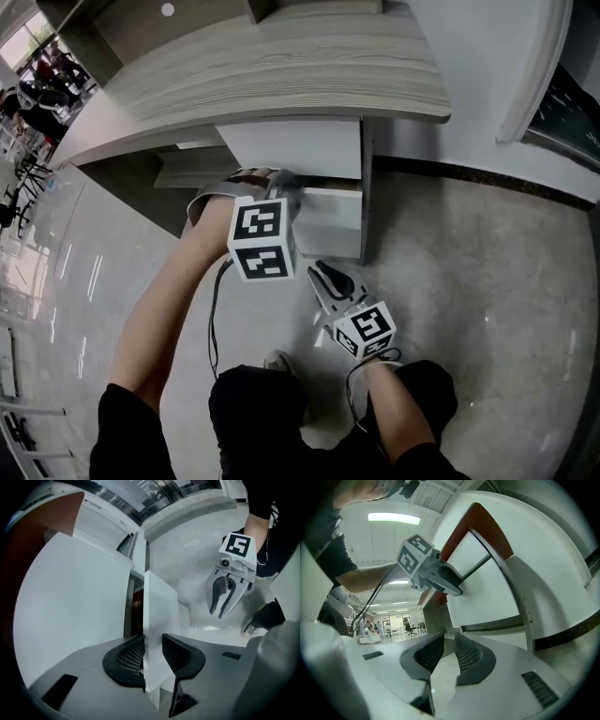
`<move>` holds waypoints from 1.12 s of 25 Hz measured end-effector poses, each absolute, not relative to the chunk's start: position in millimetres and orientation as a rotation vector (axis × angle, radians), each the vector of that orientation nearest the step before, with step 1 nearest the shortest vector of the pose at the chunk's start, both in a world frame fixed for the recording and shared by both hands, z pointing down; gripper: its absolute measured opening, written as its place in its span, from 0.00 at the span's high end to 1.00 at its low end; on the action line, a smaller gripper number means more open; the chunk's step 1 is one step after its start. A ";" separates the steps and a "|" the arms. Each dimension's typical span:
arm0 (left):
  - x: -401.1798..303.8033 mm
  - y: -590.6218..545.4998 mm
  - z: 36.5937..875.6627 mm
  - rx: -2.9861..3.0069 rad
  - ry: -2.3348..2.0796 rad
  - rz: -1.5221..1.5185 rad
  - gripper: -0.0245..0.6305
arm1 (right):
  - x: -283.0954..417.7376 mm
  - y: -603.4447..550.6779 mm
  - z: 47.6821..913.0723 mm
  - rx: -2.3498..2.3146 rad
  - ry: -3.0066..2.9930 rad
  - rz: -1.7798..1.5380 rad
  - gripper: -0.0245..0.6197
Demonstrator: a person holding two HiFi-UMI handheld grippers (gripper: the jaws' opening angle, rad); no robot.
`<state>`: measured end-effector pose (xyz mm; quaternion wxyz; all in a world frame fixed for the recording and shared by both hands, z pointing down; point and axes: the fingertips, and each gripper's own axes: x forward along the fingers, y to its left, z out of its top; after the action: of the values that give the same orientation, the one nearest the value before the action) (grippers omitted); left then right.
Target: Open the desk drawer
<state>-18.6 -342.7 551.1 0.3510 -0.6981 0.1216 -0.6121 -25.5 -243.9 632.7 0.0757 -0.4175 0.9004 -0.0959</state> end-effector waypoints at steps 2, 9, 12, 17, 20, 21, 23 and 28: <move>-18.0 -343.5 550.3 -1.807 0.322 -1.579 0.78 | -23.8 -243.8 633.2 -1.255 2.698 -0.291 0.87; -18.6 -338.3 549.0 -1.833 0.331 -1.570 0.79 | -26.5 -241.6 631.0 -1.243 2.694 -0.295 0.88; -20.7 -331.9 548.7 -1.844 0.324 -1.568 0.80 | -28.7 -240.0 631.8 -1.236 2.698 -0.298 0.88; -25.5 -320.3 549.9 -1.842 0.322 -1.560 0.80 | -31.0 -236.9 629.4 -1.225 2.701 -0.289 0.88; -26.1 -308.8 550.9 -1.856 0.310 -1.554 0.81 | -32.7 -234.3 628.7 -1.219 2.707 -0.289 0.88; -26.4 -305.7 550.6 -1.857 0.310 -1.550 0.81 | -33.3 -233.2 628.4 -1.216 2.709 -0.289 0.89; -27.7 -300.1 550.9 -1.861 0.313 -1.547 0.81 | -34.6 -231.3 628.0 -1.213 2.714 -0.291 0.89; -35.4 -291.3 554.5 -1.850 0.339 -1.548 0.81 | -41.1 -226.5 628.8 -1.195 2.722 -0.301 0.89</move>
<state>-35.4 -291.3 554.5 0.3457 -0.7126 0.1305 -0.5964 -41.1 -226.5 628.8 0.0766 -0.3987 0.9084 -0.1004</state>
